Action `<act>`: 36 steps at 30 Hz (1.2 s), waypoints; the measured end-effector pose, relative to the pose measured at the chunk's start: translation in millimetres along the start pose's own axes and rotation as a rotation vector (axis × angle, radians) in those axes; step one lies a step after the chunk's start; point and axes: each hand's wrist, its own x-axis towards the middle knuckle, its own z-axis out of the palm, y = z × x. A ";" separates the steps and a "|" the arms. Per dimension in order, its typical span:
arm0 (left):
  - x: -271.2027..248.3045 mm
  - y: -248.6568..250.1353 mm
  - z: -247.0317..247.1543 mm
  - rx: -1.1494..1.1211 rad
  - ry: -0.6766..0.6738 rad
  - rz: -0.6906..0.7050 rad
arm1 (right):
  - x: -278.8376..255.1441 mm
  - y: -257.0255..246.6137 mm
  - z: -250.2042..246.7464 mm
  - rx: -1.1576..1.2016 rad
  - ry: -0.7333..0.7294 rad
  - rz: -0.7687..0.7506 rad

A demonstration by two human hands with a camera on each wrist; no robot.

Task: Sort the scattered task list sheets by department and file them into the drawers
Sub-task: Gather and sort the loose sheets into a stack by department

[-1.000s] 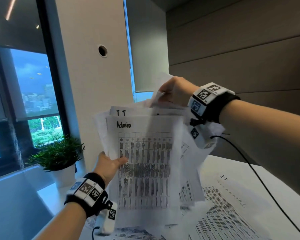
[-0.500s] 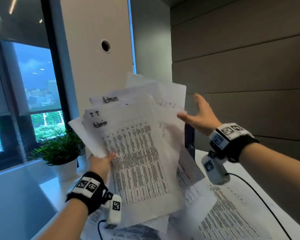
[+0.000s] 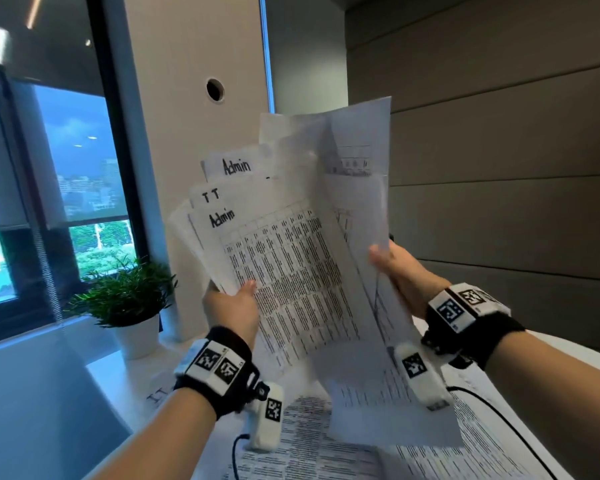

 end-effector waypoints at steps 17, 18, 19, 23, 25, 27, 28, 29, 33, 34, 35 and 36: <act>-19.3 -7.5 -12.7 0.078 -0.493 0.027 | -15.6 52.4 -8.7 -0.106 0.224 -0.041; -22.0 -6.9 -14.3 0.085 -0.514 0.016 | -16.2 53.2 -8.0 -0.114 0.223 -0.047; -22.1 -9.6 -15.0 0.090 -0.533 0.003 | -17.0 52.4 -6.0 -0.115 0.232 -0.063; -29.1 -10.2 -6.1 0.109 -0.483 -0.018 | -10.5 44.5 6.3 -0.148 0.291 -0.140; -27.9 -5.2 0.1 0.096 -0.366 -0.030 | -7.1 36.6 11.5 -0.147 0.297 -0.166; -23.6 1.3 2.2 0.015 -0.262 -0.041 | -7.1 30.1 9.4 -0.109 0.287 -0.194; -21.1 5.6 1.7 -0.026 -0.221 -0.039 | -8.2 27.7 5.8 -0.077 0.272 -0.201; -17.3 5.0 1.6 -0.061 -0.211 -0.039 | -9.6 25.2 2.0 -0.042 0.253 -0.194; -23.3 9.2 4.7 -0.076 -0.222 0.100 | -11.0 22.7 -1.2 -0.137 0.334 -0.184; -28.1 11.4 6.4 -0.067 -0.249 0.155 | -10.0 22.0 2.0 -0.135 0.387 -0.193; -27.0 9.7 8.3 -0.056 -0.273 0.194 | -8.8 21.6 5.7 -0.111 0.427 -0.205; -27.6 9.4 10.5 -0.045 -0.299 0.204 | -7.8 22.2 9.0 -0.090 0.460 -0.213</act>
